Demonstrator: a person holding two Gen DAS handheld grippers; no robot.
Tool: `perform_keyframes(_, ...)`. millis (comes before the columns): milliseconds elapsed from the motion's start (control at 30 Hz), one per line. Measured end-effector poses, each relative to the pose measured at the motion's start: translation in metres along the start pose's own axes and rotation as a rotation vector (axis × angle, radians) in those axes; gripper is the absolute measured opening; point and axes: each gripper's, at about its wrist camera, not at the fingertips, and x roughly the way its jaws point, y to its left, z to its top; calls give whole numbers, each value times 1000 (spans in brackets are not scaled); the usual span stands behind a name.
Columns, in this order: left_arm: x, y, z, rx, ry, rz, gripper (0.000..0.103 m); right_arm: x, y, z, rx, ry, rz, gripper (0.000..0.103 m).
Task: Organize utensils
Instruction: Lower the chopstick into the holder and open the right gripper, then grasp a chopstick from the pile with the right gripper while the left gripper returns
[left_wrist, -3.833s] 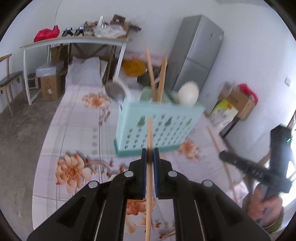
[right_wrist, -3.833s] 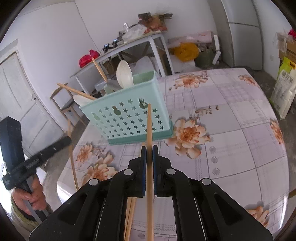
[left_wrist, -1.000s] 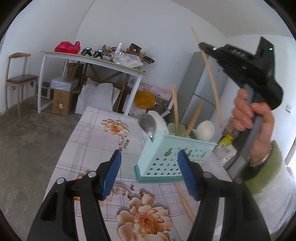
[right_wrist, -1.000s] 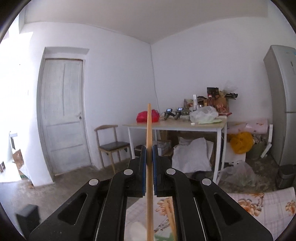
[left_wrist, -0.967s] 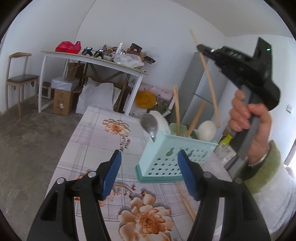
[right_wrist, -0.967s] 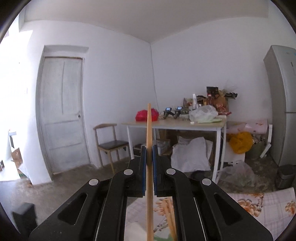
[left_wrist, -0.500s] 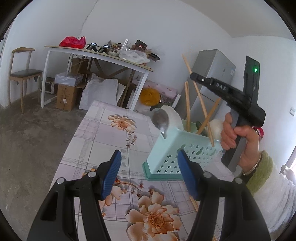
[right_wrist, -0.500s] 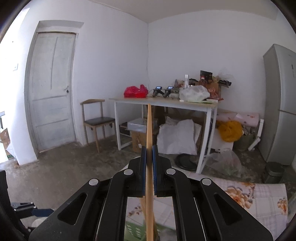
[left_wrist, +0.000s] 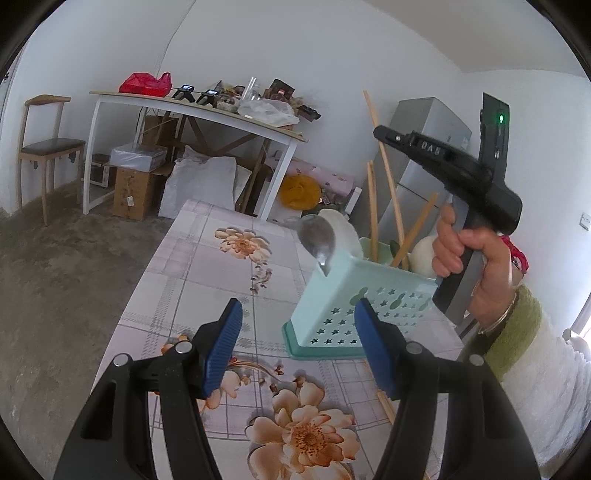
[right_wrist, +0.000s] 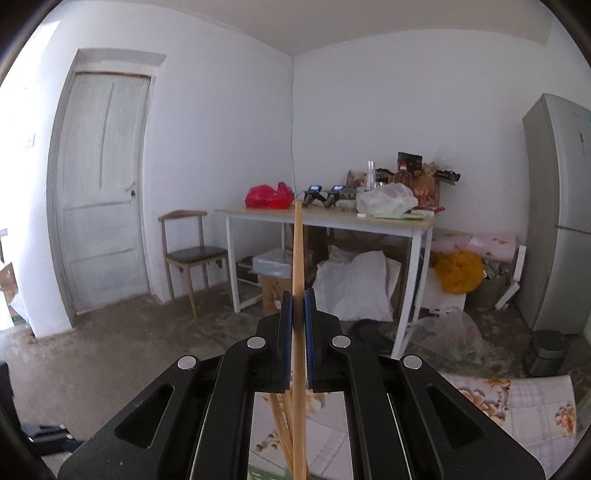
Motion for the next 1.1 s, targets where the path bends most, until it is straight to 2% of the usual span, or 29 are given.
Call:
perform_keyframes(300,4,0,0,0,8,-8,61,-11,-12,-12,21,19,-25,5)
perform_keyframes(467,1,-1,0,7,6,-5,61,-40,-13,-18,14,12,-42,5)
perform_keyframes(667,6,-8,-3,25,48,-2,61,-79,-13,-31,-1,42,-89,8)
perform_keyframes(700,7,-11,-4,33,57,-6,61,-83,-13,-31,0,44,-94,10)
perform_keyframes(767,10,-18,-6,49,73,-12,61,-97,-15,-32,13,42,-110,24)
perform_keyframes(833,12,-24,-8,63,88,-17,61,-113,-18,-33,38,30,-115,31)
perform_keyframes(1100,22,-42,-25,108,171,-23,61,-164,-26,-47,147,40,-155,41)
